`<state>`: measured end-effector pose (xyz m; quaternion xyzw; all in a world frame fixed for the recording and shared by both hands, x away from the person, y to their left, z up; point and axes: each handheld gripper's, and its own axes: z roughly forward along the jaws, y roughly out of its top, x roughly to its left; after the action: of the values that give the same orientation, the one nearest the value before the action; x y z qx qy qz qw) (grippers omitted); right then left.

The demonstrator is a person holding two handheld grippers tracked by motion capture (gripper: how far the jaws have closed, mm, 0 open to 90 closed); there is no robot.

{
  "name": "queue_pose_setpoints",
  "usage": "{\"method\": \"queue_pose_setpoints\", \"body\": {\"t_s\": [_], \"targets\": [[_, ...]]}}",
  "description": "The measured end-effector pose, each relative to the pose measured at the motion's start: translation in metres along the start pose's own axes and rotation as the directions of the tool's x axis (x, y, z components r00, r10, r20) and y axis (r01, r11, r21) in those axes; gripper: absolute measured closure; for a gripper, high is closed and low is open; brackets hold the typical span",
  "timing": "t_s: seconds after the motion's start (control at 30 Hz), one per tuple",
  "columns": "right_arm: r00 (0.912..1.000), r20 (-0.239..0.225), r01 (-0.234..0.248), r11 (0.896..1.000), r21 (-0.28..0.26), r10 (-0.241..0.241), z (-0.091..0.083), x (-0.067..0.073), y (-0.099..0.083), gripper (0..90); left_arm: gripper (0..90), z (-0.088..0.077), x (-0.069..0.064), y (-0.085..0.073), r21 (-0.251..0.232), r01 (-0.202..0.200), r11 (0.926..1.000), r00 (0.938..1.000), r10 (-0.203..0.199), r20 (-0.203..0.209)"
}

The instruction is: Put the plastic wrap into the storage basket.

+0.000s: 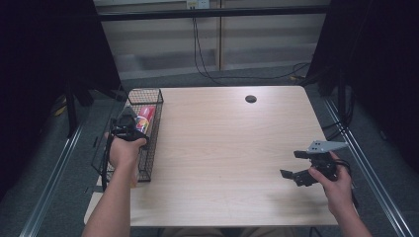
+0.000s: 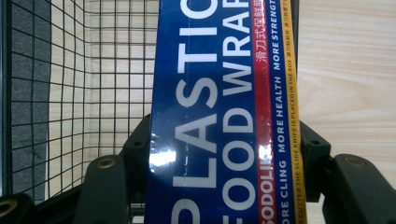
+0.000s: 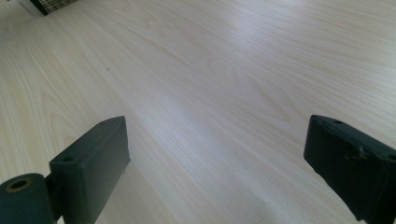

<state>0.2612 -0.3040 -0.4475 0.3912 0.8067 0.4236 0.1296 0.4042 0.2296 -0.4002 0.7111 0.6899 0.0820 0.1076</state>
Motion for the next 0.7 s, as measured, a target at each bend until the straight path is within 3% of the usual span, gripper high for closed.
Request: {"method": "queue_pose_setpoints", "body": {"t_s": [0.23, 0.33, 0.5, 0.53, 0.6, 0.63, 0.7], "targets": [[1.0, 0.0, 0.003, 1.0, 0.0, -0.003, 0.001, 0.001, 0.001, 6.3, 39.2, 0.001, 0.0, 0.0, 0.025, -0.015, 0.9996, 0.9998, 0.015, -0.01], [1.0, 0.002, 0.008, 1.0, -0.004, -0.008, 0.001, 0.001, 0.003, 6.3, 37.2, -0.003, 0.0, 0.0, 0.005, -0.04, 0.9992, 0.9987, 0.04, -0.032], [0.9999, -0.004, 0.012, 1.0, 0.0, -0.012, 0.003, 0.003, 0.004, 6.3, 34.3, -0.01, 0.001, 0.0, -0.021, -0.031, 0.9993, 0.9993, 0.031, -0.022], [0.9999, -0.002, 0.012, 1.0, 0.001, -0.012, 0.004, 0.003, 0.004, 6.3, 32.9, -0.011, 0.003, 0.0, -0.023, -0.05, 0.9985, 0.9984, 0.049, -0.028], [0.9999, -0.008, 0.013, 1.0, -0.001, -0.013, 0.004, 0.003, 0.004, 6.3, 31.4, -0.014, 0.004, 0.001, -0.027, -0.048, 0.9985, 0.9987, 0.048, -0.02], [0.9999, 0.0, 0.014, 1.0, 0.001, -0.014, 0.004, 0.003, 0.004, 6.3, 31.3, -0.014, 0.003, 0.001, -0.027, -0.033, 0.9991, 0.9994, 0.032, -0.015], [0.9999, -0.003, 0.012, 1.0, 0.001, -0.012, 0.003, 0.003, 0.004, 6.3, 29.5, -0.016, 0.005, 0.002, -0.027, -0.047, 0.9985, 0.9989, 0.047, -0.009]]}}
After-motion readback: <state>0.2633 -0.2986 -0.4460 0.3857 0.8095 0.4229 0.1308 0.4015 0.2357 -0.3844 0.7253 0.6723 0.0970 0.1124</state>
